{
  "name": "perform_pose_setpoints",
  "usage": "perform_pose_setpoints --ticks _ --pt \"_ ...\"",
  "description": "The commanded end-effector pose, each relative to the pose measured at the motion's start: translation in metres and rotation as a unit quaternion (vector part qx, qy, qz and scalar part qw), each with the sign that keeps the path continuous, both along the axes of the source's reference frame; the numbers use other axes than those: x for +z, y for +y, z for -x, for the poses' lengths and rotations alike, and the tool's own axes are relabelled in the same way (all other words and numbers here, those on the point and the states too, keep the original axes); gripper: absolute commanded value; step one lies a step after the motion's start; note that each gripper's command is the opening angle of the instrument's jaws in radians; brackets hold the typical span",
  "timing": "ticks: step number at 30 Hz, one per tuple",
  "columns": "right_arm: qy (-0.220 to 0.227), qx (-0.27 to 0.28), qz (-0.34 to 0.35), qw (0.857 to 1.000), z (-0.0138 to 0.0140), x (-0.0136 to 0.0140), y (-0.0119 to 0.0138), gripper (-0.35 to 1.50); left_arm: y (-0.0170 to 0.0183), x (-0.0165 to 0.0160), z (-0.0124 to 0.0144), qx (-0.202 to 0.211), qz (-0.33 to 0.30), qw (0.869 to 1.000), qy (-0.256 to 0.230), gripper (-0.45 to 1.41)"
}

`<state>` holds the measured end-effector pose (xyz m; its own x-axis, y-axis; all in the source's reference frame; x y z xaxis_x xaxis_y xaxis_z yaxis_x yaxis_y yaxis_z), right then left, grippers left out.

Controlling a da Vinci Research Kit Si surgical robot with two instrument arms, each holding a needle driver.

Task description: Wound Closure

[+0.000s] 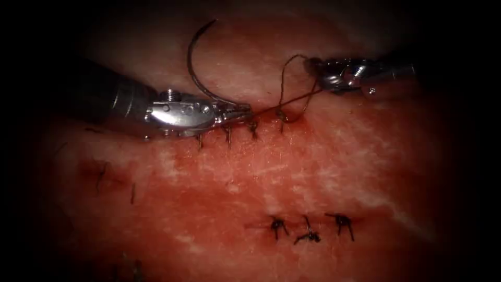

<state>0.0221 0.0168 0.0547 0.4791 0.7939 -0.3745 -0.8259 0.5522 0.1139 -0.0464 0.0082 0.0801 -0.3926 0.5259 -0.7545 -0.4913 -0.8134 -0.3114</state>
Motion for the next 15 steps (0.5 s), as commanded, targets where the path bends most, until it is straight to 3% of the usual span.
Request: perform_pose_setpoints --ticks 1,11,15 --pt "0.006 0.000 -0.008 1.000 -0.0009 -0.0009 -0.0006 -0.35 -0.0005 0.0006 0.0004 0.001 -0.001 1.000 -0.001 -0.45" --pt "0.033 0.019 0.003 0.999 -0.0020 -0.0056 -0.0001 -0.35 0.0000 0.0006 0.0001 0.003 -0.002 1.000 -0.002 -0.45" --pt "0.060 0.032 0.017 0.998 -0.0023 -0.0099 -0.0004 -0.35 0.0008 0.0010 0.0001 0.004 -0.004 1.000 0.000 -0.45"
